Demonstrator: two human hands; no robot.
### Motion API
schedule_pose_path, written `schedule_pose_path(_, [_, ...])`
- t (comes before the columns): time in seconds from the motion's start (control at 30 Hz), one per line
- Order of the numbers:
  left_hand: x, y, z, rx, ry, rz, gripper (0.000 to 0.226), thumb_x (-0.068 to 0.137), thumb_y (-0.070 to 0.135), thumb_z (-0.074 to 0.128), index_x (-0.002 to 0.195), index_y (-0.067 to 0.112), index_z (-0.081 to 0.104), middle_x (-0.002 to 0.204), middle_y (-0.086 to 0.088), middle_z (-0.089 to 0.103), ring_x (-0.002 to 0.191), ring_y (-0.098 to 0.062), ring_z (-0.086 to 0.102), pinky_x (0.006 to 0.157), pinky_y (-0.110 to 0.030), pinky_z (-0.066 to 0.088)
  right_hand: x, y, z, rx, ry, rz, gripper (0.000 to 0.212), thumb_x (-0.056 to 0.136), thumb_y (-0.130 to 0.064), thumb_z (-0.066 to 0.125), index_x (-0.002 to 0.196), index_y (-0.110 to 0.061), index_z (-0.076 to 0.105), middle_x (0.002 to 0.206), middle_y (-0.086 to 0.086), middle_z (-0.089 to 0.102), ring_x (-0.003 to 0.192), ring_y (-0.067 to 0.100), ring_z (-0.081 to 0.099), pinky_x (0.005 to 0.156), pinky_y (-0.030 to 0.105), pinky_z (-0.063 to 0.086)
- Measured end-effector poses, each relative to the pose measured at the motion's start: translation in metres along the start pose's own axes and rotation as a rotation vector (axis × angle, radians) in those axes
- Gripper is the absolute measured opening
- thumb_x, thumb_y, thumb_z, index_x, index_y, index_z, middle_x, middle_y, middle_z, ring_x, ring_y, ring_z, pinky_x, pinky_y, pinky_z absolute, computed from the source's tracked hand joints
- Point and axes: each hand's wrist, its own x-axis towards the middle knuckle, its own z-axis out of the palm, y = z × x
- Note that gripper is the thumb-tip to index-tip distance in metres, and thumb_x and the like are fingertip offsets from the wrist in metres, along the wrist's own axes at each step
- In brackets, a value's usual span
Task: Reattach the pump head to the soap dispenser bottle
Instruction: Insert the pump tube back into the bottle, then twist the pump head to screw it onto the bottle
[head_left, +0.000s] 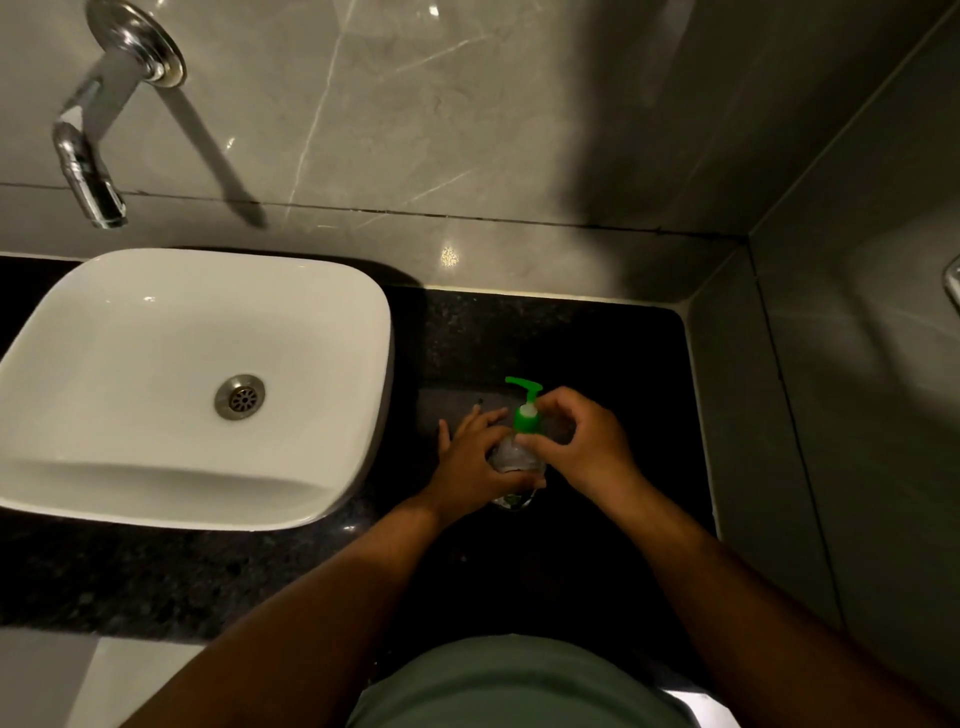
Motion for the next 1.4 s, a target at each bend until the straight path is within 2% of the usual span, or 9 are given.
schedule_pose_path(0.23, [0.003, 0.0, -0.002, 0.107, -0.003, 0.038, 0.084, 0.059, 0.084, 0.063, 0.13, 0.039, 0.055, 0.151, 0.017, 0.032, 0.136, 0.004, 0.002, 0.103, -0.045, -0.025, -0.005, 0.009, -0.006, -0.109, -0.156, 0.079, 0.056, 0.047, -0.071, 0.072, 0.091, -0.04, 0.055, 0.092, -0.017, 0.065, 0.086, -0.001, 0.061, 0.075, 0.027, 0.054])
schedule_pose_path(0.33, [0.001, 0.003, -0.001, 0.074, -0.018, 0.041, 0.083, 0.061, 0.083, 0.065, 0.13, 0.038, 0.056, 0.15, 0.019, 0.032, 0.14, 0.001, 0.004, 0.104, -0.046, -0.026, -0.004, 0.007, -0.01, -0.039, -0.142, 0.087, 0.042, 0.062, -0.054, 0.077, 0.097, -0.04, 0.057, 0.095, -0.017, 0.064, 0.09, -0.002, 0.061, 0.079, 0.027, 0.055])
schedule_pose_path(0.47, [0.0, 0.006, 0.0, 0.012, 0.006, 0.011, 0.078, 0.061, 0.08, 0.066, 0.129, 0.044, 0.052, 0.149, 0.021, 0.034, 0.142, -0.003, 0.007, 0.106, -0.05, -0.023, -0.002, 0.004, -0.01, 0.343, -0.167, 0.081, 0.06, 0.082, -0.009, 0.073, 0.134, -0.024, 0.047, 0.123, -0.001, 0.062, 0.108, -0.001, 0.06, 0.09, 0.023, 0.053])
schedule_pose_path(0.57, [-0.001, 0.006, 0.001, 0.043, -0.001, 0.039, 0.078, 0.058, 0.081, 0.067, 0.128, 0.047, 0.053, 0.148, 0.019, 0.035, 0.143, -0.007, 0.009, 0.105, -0.051, -0.023, -0.003, 0.001, -0.005, 0.357, -0.106, 0.092, 0.06, 0.077, -0.011, 0.078, 0.128, -0.026, 0.049, 0.111, 0.003, 0.068, 0.1, 0.009, 0.066, 0.088, 0.033, 0.056])
schedule_pose_path(0.7, [0.0, 0.007, 0.007, 0.089, 0.011, 0.074, 0.073, 0.06, 0.079, 0.069, 0.123, 0.043, 0.057, 0.145, 0.02, 0.039, 0.144, -0.011, 0.013, 0.106, -0.051, -0.023, -0.003, -0.002, -0.003, 0.191, -0.083, 0.099, 0.076, 0.059, -0.031, 0.09, 0.122, -0.035, 0.046, 0.114, -0.01, 0.056, 0.099, 0.001, 0.057, 0.076, 0.01, 0.045])
schedule_pose_path(0.83, [0.0, 0.006, 0.003, 0.063, 0.066, 0.047, 0.076, 0.061, 0.082, 0.064, 0.125, 0.044, 0.055, 0.144, 0.022, 0.04, 0.141, -0.007, 0.014, 0.106, -0.052, -0.02, -0.007, 0.006, -0.004, 0.37, -0.193, 0.152, 0.083, 0.07, -0.014, 0.084, 0.139, -0.026, 0.04, 0.13, 0.003, 0.059, 0.117, 0.014, 0.058, 0.097, 0.035, 0.051])
schedule_pose_path(1.1, [-0.006, 0.012, 0.007, 0.04, 0.092, 0.032, 0.068, 0.059, 0.078, 0.063, 0.117, 0.041, 0.06, 0.139, 0.019, 0.046, 0.141, -0.01, 0.02, 0.109, -0.054, -0.016, -0.003, 0.0, 0.007, 0.262, -0.025, 0.145, 0.066, 0.062, -0.014, 0.089, 0.119, -0.015, 0.056, 0.095, -0.008, 0.063, 0.084, 0.002, 0.061, 0.065, 0.007, 0.049])
schedule_pose_path(1.3, [-0.001, 0.005, 0.012, 0.023, 0.103, 0.033, 0.082, 0.058, 0.084, 0.063, 0.126, 0.038, 0.056, 0.139, 0.023, 0.046, 0.14, -0.005, 0.019, 0.108, -0.049, -0.019, 0.001, 0.004, 0.006, -0.085, 0.056, 0.137, 0.043, 0.061, -0.056, 0.081, 0.08, -0.023, 0.06, 0.078, -0.006, 0.061, 0.069, 0.008, 0.058, 0.056, 0.025, 0.047])
schedule_pose_path(1.4, [-0.001, 0.006, 0.014, 0.016, 0.115, 0.021, 0.075, 0.062, 0.076, 0.063, 0.126, 0.037, 0.055, 0.138, 0.021, 0.048, 0.136, 0.002, 0.018, 0.108, -0.048, -0.018, -0.001, 0.004, 0.007, -0.195, 0.127, 0.018, 0.037, 0.064, -0.056, 0.078, 0.071, -0.026, 0.058, 0.07, -0.008, 0.052, 0.061, 0.005, 0.049, 0.051, 0.021, 0.038])
